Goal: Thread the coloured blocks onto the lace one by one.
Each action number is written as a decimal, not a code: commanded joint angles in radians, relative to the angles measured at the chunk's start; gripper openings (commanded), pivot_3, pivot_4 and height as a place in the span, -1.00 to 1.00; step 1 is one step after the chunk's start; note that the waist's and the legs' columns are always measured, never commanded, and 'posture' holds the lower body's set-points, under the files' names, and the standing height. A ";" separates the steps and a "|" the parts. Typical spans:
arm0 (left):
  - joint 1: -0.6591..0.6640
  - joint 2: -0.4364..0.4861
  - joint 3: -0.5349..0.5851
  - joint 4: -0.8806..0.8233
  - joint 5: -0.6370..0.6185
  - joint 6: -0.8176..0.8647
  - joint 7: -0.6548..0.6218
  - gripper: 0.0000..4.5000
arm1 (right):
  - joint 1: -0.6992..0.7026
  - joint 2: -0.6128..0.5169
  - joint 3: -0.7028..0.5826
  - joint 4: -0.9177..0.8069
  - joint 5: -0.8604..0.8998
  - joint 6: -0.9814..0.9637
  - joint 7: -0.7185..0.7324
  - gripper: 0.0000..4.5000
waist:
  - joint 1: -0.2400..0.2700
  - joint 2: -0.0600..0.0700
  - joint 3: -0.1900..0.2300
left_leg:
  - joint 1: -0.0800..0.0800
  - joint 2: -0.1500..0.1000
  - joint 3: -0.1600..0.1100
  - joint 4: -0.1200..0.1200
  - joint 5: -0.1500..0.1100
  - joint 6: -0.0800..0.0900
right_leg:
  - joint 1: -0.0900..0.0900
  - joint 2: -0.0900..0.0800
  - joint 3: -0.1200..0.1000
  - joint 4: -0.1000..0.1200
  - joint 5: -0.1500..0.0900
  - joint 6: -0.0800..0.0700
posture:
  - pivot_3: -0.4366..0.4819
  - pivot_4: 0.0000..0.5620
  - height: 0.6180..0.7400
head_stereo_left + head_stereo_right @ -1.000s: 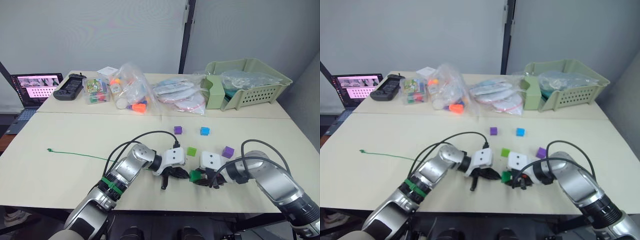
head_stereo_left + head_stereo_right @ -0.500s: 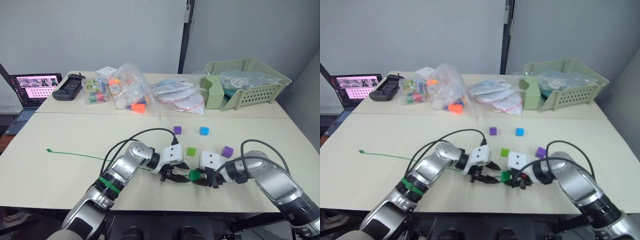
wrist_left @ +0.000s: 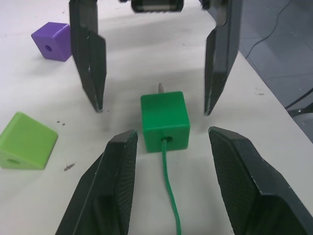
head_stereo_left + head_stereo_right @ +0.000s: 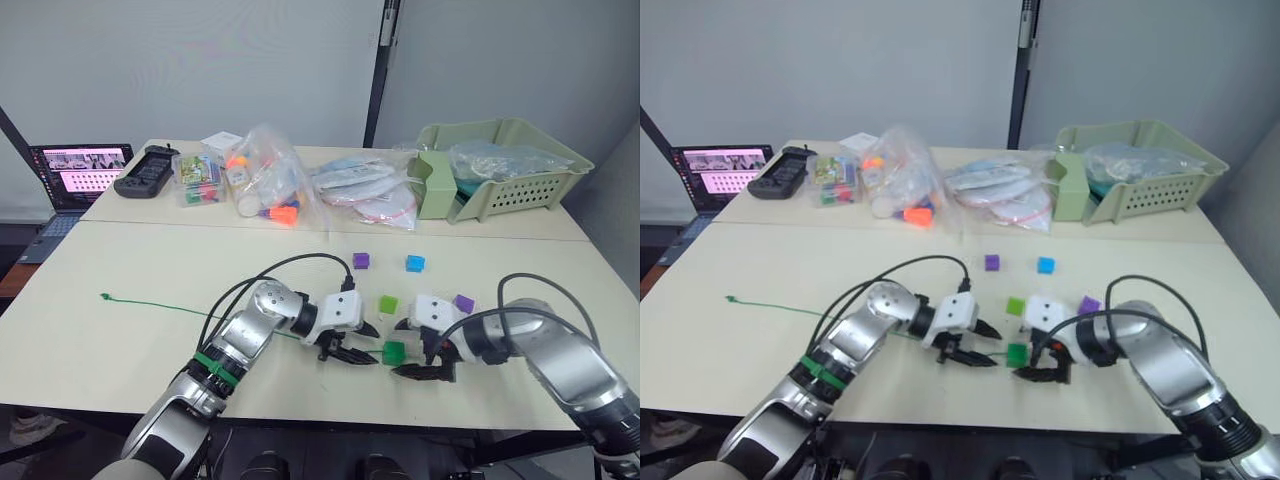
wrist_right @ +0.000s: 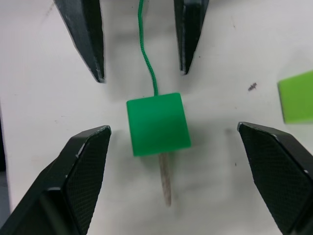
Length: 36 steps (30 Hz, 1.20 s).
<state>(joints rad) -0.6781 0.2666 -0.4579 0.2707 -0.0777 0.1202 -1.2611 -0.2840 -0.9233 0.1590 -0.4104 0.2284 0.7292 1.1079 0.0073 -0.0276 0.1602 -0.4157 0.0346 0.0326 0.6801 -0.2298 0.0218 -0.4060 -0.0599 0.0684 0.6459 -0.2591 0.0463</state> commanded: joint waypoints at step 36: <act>0.001 -0.109 -0.045 0.041 0.096 0.006 0.137 -0.48 | 0.051 -0.079 -0.003 -0.029 -0.001 -0.099 -0.111 1.00 | -0.005 0.000 0.000 | 0.001 0.000 0.000 0.000 0.000 0.000 | 0.000 0.000 0.000 0.000 0.000 0.000 | -0.05 -0.47 0.89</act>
<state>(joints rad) -0.6625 0.1588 -0.4994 0.3314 0.0180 0.1365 -1.1192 -0.2144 -1.0013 0.1429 -0.4521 0.2485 0.6673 0.9822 0.0028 -0.0279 0.1604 -0.4153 0.0342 0.0321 0.6801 -0.2298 0.0218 -0.4057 -0.0596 0.0687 0.6458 -0.2593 0.0466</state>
